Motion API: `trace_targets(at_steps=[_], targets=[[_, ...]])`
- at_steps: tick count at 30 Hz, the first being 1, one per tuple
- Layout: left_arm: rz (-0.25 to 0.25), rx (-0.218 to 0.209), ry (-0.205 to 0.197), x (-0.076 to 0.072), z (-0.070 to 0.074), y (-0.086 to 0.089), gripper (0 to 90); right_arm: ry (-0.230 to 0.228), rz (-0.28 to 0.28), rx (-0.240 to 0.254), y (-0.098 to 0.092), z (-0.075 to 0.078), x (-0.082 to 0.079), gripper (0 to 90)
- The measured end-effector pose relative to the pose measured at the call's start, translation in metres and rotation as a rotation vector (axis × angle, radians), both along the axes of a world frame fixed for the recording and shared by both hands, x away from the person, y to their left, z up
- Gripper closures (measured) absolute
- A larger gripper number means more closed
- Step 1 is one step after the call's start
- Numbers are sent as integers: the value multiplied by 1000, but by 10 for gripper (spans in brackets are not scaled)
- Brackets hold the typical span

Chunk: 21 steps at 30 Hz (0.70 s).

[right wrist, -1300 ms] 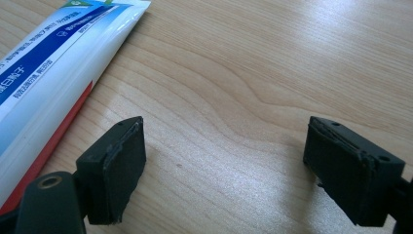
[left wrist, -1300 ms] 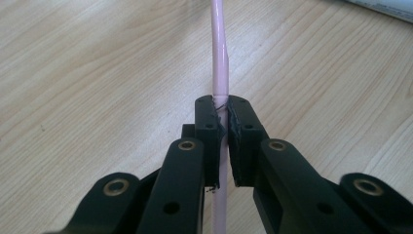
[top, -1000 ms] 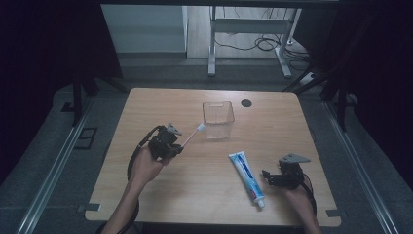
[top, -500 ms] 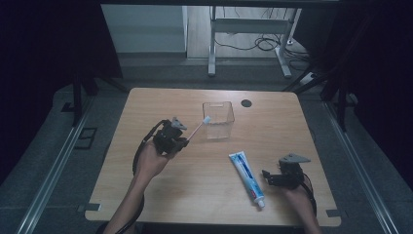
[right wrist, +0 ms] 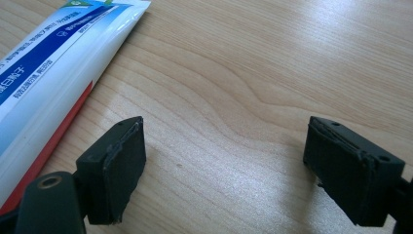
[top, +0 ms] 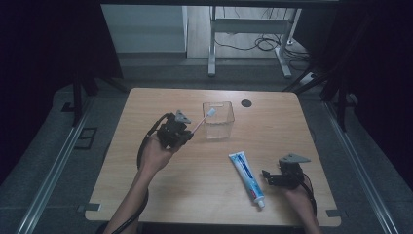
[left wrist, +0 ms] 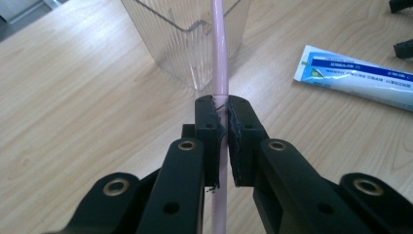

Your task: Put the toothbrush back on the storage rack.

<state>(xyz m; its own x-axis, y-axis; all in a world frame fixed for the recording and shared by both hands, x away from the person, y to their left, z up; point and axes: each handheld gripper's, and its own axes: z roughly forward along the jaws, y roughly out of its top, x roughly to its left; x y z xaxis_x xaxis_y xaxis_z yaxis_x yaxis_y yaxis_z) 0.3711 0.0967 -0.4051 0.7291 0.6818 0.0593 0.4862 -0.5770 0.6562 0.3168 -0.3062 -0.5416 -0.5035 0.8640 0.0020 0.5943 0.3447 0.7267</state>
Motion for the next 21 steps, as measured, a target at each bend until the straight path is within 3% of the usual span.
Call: trace_targets(at_steps=[6,21], targets=[[-3,-19,-14,7,5,-7,845,0,2,-1,0,0,0,153],[-28,-1,-52,21,20,-31,844,0,1,-1,0,0,0,152]])
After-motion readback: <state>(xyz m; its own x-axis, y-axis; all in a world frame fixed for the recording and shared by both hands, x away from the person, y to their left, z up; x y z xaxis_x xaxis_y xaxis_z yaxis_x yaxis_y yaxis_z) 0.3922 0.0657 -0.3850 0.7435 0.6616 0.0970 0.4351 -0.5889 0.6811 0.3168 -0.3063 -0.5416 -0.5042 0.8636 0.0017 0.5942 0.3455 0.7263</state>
